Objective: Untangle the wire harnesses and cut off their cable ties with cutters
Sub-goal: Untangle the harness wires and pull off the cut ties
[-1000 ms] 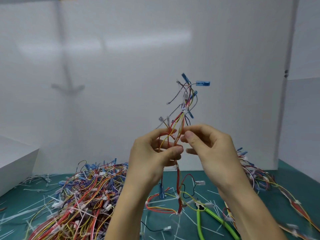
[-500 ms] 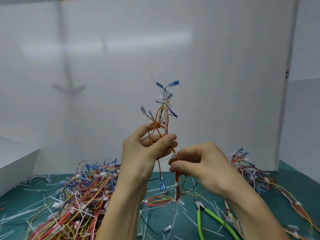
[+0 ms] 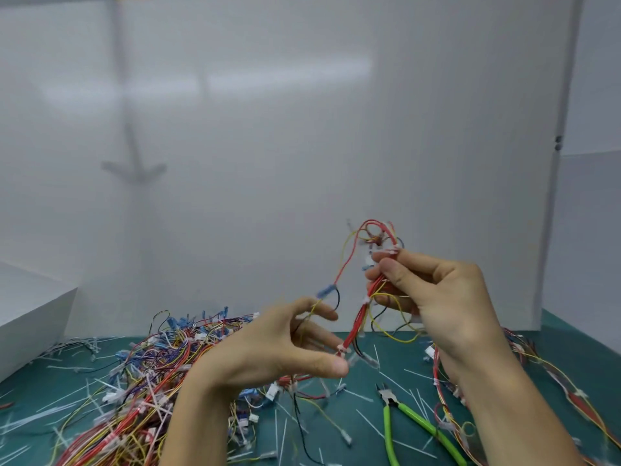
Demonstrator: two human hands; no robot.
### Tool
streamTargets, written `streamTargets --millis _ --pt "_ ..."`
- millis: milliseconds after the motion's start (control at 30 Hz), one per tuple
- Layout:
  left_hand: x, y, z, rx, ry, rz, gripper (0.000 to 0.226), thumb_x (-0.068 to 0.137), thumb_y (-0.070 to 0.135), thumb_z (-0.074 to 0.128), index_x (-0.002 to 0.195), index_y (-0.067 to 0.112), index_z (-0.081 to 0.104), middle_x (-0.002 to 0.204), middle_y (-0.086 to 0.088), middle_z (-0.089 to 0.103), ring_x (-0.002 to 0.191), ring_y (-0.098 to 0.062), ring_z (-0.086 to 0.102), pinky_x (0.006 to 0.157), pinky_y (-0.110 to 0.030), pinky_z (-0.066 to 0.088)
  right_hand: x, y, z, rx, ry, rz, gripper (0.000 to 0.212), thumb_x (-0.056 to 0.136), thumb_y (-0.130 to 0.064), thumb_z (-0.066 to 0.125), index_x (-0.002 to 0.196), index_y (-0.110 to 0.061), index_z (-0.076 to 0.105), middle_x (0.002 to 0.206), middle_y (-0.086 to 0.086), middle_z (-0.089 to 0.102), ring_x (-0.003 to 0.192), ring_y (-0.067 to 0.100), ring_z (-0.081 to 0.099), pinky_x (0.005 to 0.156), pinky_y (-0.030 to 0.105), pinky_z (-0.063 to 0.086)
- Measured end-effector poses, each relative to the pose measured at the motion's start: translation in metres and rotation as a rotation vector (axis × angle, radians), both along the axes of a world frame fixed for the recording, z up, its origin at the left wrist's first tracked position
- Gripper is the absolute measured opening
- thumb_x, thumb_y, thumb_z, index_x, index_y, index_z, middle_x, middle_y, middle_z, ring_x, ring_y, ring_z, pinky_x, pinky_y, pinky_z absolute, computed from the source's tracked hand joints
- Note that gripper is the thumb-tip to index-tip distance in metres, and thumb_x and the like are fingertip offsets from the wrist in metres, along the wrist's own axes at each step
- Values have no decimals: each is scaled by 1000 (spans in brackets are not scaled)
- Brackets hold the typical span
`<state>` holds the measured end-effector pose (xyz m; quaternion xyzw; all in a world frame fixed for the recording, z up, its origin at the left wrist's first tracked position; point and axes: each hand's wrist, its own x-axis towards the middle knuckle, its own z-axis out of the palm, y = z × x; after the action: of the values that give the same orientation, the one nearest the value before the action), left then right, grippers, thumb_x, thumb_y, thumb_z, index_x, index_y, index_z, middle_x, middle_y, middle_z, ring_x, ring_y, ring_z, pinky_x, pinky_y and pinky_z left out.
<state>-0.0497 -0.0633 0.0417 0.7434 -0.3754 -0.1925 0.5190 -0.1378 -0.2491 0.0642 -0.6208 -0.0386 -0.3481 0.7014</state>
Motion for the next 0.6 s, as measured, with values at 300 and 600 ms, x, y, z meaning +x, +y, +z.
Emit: streamTargets --millis 300,600 --pt "10 -1 -11 150 -140 103 8 84 17 78 90 14 75 85 -6 77 78 -14 73 70 -24 56 -5 -9 4 107 -44 -32 13 87 -7 65 86 -12 77 74 8 75 64 15 71 56 17 55" --pt "-1 -9 1 -385 73 279 10 91 -6 60 101 -8 57 97 -24 68 87 -33 75 60 -22 57 -13 -12 7 154 -115 38 16 88 -10 64 95 -13 78 78 9 75 67 15 72 50 14 52"
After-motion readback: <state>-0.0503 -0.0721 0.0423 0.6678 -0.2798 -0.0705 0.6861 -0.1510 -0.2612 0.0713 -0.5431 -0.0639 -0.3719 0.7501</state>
